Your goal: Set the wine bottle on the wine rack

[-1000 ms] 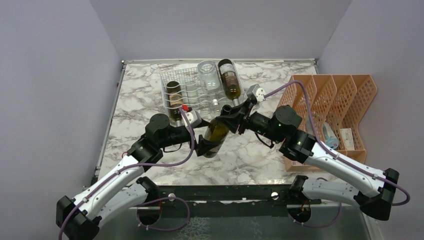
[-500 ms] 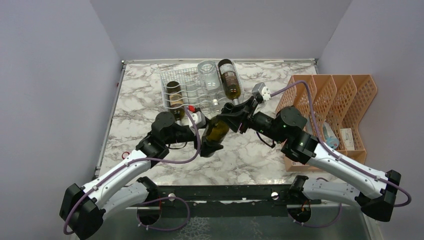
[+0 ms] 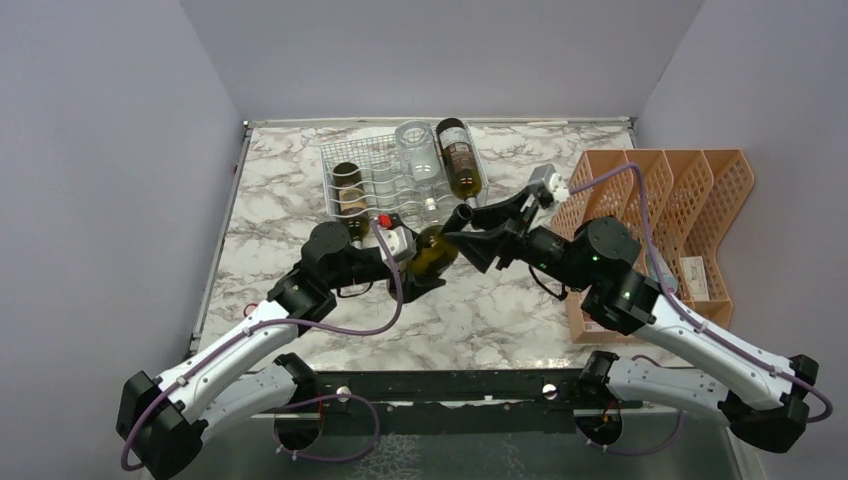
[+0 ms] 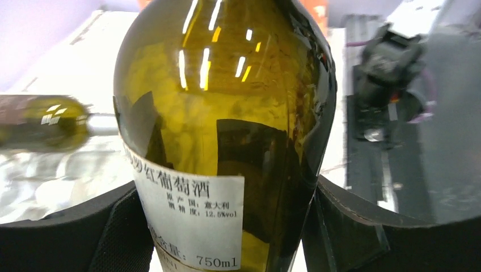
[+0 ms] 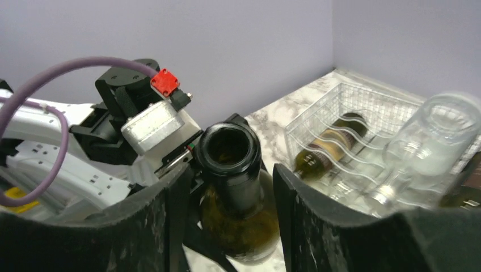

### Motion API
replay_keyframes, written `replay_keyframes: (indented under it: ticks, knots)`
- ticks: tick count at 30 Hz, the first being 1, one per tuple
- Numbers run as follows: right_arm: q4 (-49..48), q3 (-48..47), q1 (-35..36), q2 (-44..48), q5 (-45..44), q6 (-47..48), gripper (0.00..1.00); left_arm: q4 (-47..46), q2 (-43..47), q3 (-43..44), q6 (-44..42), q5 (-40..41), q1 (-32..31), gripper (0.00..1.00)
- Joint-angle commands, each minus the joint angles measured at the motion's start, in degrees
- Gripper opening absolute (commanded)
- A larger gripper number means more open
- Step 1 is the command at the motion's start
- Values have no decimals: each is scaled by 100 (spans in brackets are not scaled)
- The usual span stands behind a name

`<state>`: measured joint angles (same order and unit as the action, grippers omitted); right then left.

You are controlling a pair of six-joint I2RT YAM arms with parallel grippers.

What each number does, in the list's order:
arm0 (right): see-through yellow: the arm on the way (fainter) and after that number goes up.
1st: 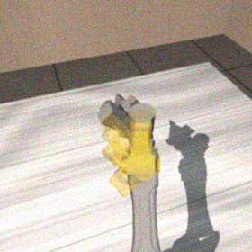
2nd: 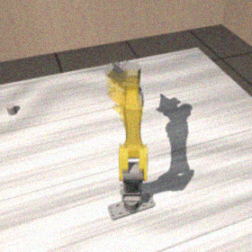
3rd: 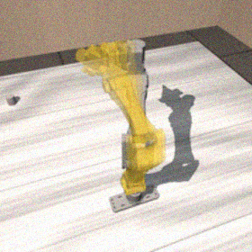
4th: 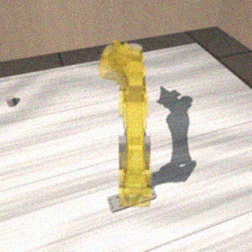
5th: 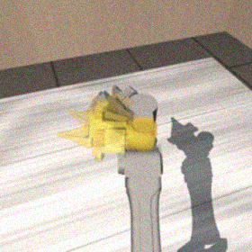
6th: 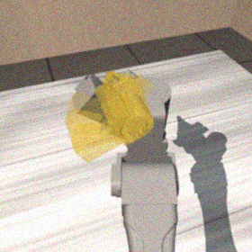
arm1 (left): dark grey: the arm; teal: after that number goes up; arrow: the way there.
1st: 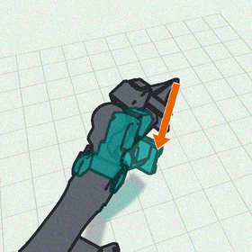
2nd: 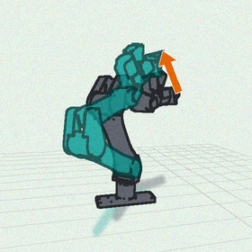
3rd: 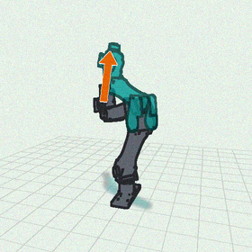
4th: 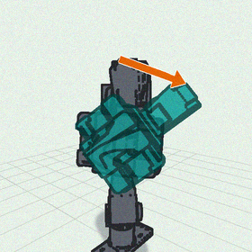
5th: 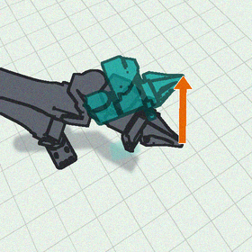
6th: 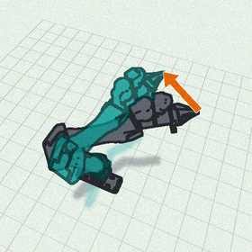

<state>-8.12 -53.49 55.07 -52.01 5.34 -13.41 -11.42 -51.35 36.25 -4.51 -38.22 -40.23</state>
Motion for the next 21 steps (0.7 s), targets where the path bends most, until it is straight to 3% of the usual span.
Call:
replay_keyframes:
  ticks: [1, 5, 13, 21]
  knots:
    - [551, -487, -3, 518, -134, -92, 65, 721, 195, 703, -1613, 1478, 59, 0]
    - [1664, -790, 3, 672, -99, -17, 77, 1192, 223, 958, -2823, 2268, 59, 0]
    - [3101, -1484, -1, 773, -660, 76, 77, 1458, 622, 648, -4947, 3203, 59, 0]
    - [4968, -2632, 1, -457, -534, 443, 77, 1286, 1107, 100, -6828, 4001, 59, 0]
